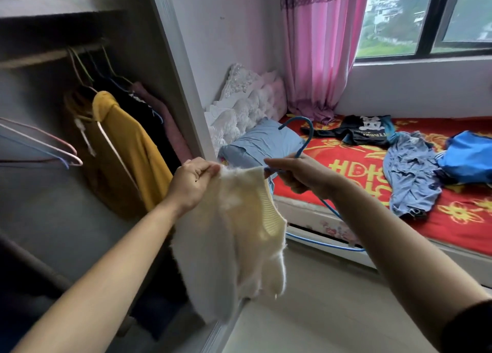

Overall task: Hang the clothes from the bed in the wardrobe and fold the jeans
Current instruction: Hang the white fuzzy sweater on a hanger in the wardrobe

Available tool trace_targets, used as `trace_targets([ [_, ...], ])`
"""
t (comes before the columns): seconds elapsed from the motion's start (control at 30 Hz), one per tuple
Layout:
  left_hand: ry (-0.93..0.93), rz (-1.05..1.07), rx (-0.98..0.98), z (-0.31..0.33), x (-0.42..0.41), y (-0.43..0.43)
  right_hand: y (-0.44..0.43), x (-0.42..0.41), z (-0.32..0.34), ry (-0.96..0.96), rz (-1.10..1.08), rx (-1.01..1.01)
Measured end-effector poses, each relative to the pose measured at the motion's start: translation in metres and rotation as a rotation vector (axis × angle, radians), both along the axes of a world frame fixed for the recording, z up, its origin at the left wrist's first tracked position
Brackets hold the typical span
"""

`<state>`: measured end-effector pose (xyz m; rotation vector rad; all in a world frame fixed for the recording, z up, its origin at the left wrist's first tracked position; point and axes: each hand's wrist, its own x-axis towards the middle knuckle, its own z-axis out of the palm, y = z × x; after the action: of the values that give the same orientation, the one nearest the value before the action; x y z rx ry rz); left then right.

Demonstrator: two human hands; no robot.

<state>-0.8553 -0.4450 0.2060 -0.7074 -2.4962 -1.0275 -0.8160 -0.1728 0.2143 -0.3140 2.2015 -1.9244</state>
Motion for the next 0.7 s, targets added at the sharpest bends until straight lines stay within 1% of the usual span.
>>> trace_targets([
  [0.07, -0.015, 0.049, 0.059, -0.006, -0.001, 0.001, -0.003, 0.002, -0.005, 0.069, -0.056, 0.065],
  [0.13, -0.073, 0.070, 0.218, -0.009, 0.000, 0.002, -0.008, 0.005, -0.013, 0.200, -0.101, 0.225],
  [0.2, -0.137, 0.079, 0.342, -0.009, -0.002, 0.002, -0.011, 0.005, -0.020, 0.259, -0.057, 0.302],
  [0.23, -0.162, 0.075, 0.369, -0.009, -0.004, 0.000, -0.012, 0.005, -0.022, 0.242, -0.024, 0.298],
  [0.33, -0.232, 0.054, 0.400, -0.017, -0.005, -0.003, -0.015, 0.003, -0.015, 0.133, -0.011, 0.253],
  [0.37, -0.256, 0.052, 0.412, -0.022, -0.005, -0.004, -0.016, 0.002, -0.012, 0.138, 0.001, 0.272],
  [0.43, -0.302, 0.059, 0.411, -0.035, -0.002, -0.006, -0.018, -0.001, -0.006, 0.169, 0.043, 0.372],
  [0.5, -0.323, 0.095, 0.399, -0.050, 0.000, -0.008, -0.020, -0.003, -0.005, 0.138, 0.075, 0.434],
  [0.6, -0.249, 0.208, 0.331, -0.070, 0.003, -0.011, -0.027, -0.003, -0.014, 0.017, 0.132, 0.359],
  [0.7, -0.148, 0.283, 0.291, -0.088, 0.016, -0.013, -0.033, -0.002, -0.023, -0.017, 0.152, 0.313],
])
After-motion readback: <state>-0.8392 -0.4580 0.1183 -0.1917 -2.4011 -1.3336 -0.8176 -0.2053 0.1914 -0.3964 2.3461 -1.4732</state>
